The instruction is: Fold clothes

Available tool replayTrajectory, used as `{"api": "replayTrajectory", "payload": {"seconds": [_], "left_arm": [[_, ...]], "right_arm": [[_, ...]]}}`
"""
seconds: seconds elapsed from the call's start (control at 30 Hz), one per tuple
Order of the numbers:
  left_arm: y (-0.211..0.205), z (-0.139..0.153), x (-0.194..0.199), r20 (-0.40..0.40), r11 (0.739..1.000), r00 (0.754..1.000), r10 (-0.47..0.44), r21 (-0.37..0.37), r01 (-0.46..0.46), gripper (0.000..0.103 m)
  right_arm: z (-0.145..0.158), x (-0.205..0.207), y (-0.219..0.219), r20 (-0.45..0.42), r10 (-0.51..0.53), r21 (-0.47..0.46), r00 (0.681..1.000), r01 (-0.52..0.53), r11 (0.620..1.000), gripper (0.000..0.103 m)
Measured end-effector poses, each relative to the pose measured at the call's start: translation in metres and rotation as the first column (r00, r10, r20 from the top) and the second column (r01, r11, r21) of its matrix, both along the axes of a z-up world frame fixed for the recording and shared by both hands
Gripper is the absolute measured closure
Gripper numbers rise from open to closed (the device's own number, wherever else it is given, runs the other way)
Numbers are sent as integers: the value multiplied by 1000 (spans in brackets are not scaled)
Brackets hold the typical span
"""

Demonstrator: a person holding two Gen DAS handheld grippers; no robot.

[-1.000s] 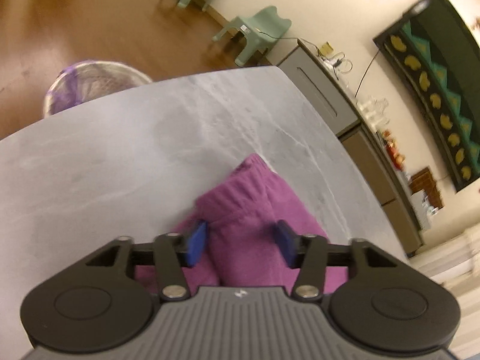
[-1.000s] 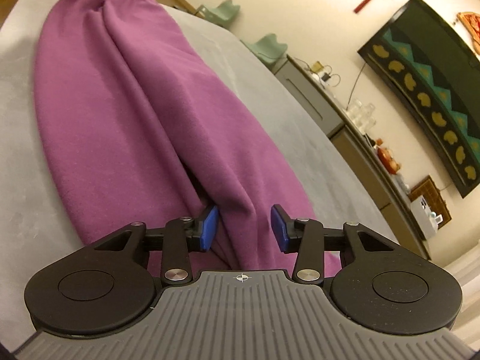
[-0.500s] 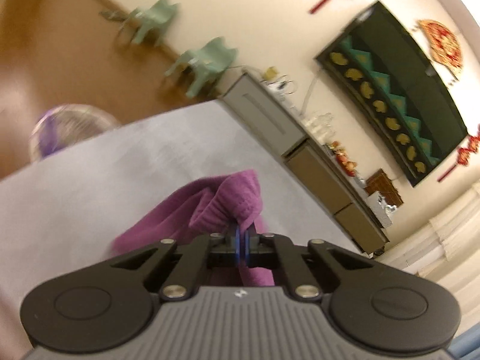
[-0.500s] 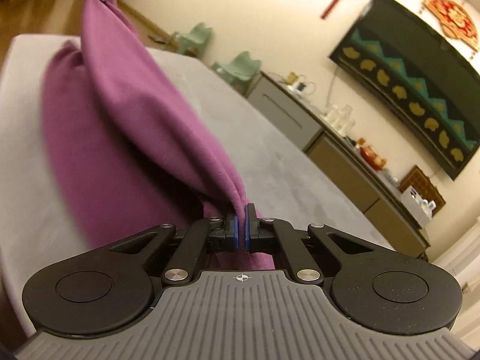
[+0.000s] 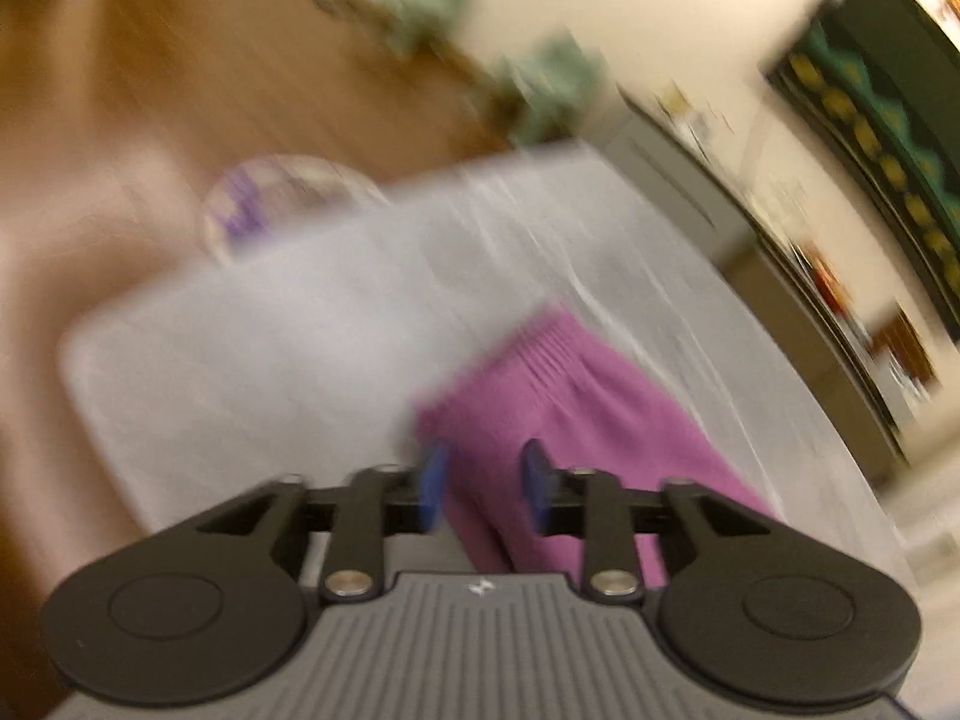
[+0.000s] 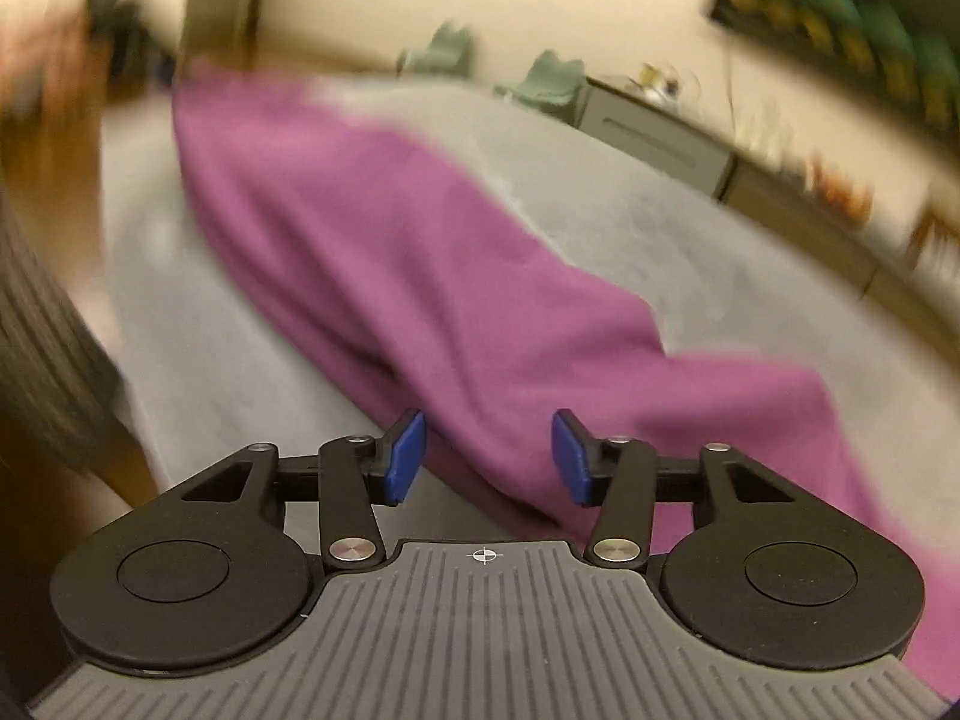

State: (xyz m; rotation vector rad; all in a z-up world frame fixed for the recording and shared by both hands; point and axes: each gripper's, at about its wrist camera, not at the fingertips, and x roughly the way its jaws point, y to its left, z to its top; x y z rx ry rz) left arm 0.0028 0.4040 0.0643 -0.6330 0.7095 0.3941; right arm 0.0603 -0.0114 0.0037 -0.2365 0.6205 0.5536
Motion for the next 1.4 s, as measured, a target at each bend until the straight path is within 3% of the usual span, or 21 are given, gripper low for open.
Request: {"api": "replayTrajectory", "payload": {"seconds": [0.03, 0.13, 0.23, 0.3, 0.37, 0.4, 0.47, 0.5, 0.53, 0.57, 0.67, 0.73, 0.83, 0.93, 0.97, 1.03, 1.1, 1.17, 1.23, 1.4], "left_arm": [[-3, 6, -4, 14, 999, 999, 31, 39, -32, 71], [-22, 20, -2, 60, 993, 998, -1, 114, -6, 72], [-60, 7, 37, -13, 967, 988, -154, 203, 154, 70], [-88, -5, 68, -85, 927, 961, -264, 253, 277, 73], [-116, -17, 99, -161, 870, 917, -364, 293, 397, 80], [-118, -26, 112, -201, 861, 909, -364, 300, 411, 82], [-103, -44, 130, -261, 884, 922, -287, 298, 360, 89], [-98, -44, 134, -261, 891, 927, -270, 297, 343, 99], [-93, -43, 138, -261, 898, 932, -252, 296, 325, 99], [-93, -44, 143, -264, 897, 934, -241, 307, 318, 99], [-106, -47, 157, -292, 860, 932, -215, 396, 323, 99], [-106, -46, 168, -295, 856, 934, -201, 411, 314, 99], [-101, -44, 182, -298, 869, 934, -195, 389, 305, 99], [-100, -25, 172, -232, 896, 944, -236, 324, 304, 88], [-100, -21, 169, -213, 899, 943, -255, 307, 312, 88], [-100, -21, 167, -202, 895, 934, -294, 286, 343, 86], [-98, -38, 176, -266, 888, 917, -296, 277, 367, 87], [-94, -46, 181, -272, 880, 918, -289, 303, 366, 90], [-90, -47, 185, -281, 878, 922, -265, 324, 352, 99], [-90, -45, 187, -304, 884, 928, -216, 343, 319, 99]], "right_arm": [[7, 3, -19, -27, -35, 72, 999, 37, 997, 52], [19, 26, -71, -53, -224, 170, 973, 230, 958, 52], [11, 62, -93, -86, -350, 84, 933, 357, 930, 52], [-2, 82, -99, -131, -357, 35, 925, 364, 931, 56], [-19, 97, -102, -155, -382, -93, 911, 371, 924, 64], [-25, 104, -108, -159, -398, -145, 903, 378, 915, 60], [-28, 110, -133, -150, -444, -176, 883, 419, 891, 58], [-28, 112, -150, -153, -488, -181, 860, 461, 869, 58], [-29, 112, -165, -145, -514, -183, 846, 487, 854, 58], [-30, 113, -177, -144, -534, -177, 833, 509, 842, 58], [-30, 113, -204, -162, -570, -130, 805, 555, 821, 58], [-31, 115, -210, -161, -580, -97, 799, 572, 815, 58], [-30, 117, -231, -206, -555, 38, 806, 573, 819, 71], [-10, 94, -264, -216, -573, 192, 790, 610, 769, 66], [-6, 85, -275, -199, -599, 183, 776, 630, 755, 66], [-12, 76, -295, -197, -670, 109, 716, 695, 711, 65], [-31, 77, -311, -211, -719, -8, 663, 734, 679, 68], [-38, 77, -311, -145, -728, -104, 670, 722, 684, 71], [-38, 79, -316, -128, -754, -118, 644, 745, 656, 71], [-35, 84, -309, -60, -804, -227, 592, 776, 589, 68]]}}
